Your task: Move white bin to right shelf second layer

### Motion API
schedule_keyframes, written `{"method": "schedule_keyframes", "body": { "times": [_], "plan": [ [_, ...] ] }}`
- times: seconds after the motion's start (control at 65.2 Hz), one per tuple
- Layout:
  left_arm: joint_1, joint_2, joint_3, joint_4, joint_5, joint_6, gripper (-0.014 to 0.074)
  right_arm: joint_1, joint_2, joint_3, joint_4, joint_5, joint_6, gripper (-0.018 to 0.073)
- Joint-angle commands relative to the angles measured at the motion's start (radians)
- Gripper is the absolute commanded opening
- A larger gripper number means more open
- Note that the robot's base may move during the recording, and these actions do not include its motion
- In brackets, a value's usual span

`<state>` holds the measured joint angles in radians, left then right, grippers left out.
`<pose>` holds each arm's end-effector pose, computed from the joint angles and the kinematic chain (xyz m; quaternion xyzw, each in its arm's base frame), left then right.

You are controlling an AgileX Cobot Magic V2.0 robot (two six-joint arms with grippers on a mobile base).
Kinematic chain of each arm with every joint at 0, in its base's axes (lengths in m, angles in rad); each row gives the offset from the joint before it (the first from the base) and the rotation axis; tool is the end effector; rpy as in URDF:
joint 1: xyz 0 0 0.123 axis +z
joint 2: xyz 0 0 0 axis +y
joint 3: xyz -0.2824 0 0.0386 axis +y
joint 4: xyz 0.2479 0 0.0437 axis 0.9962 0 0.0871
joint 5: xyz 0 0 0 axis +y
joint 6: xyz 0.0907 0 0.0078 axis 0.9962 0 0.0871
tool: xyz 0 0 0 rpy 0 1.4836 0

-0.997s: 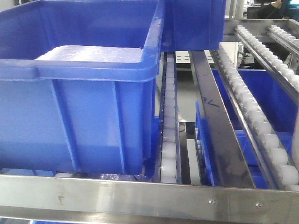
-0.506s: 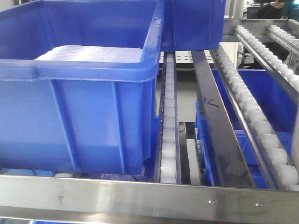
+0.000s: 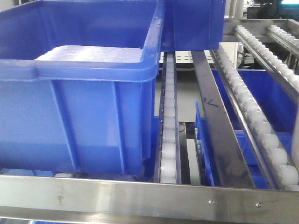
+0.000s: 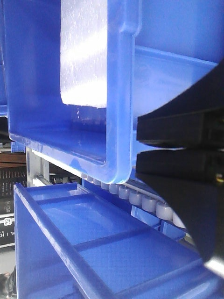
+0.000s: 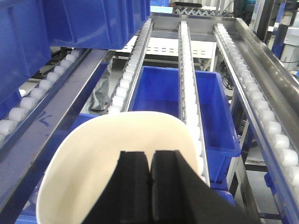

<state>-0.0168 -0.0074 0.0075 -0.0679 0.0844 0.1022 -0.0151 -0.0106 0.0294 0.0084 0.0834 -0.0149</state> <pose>0.0562 -0.0015 0.2033 0.0201 0.7058 0.0043 0.7081 0.0569 -0.0008 0.1961 0.0028 0.7124 -0.0073 0.7017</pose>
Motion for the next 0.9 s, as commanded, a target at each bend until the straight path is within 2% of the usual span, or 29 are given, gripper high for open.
{"method": "schedule_keyframes", "body": {
  "times": [0.0, 0.889],
  "plan": [
    [0.000, -0.013, 0.037, -0.006, -0.084, -0.003, 0.0085, 0.004, -0.016, -0.016, -0.008, -0.083, 0.004, 0.0057],
    [0.000, -0.013, 0.037, -0.006, -0.084, -0.003, 0.0085, 0.004, -0.016, -0.016, -0.008, -0.083, 0.004, 0.0057]
  ]
}}
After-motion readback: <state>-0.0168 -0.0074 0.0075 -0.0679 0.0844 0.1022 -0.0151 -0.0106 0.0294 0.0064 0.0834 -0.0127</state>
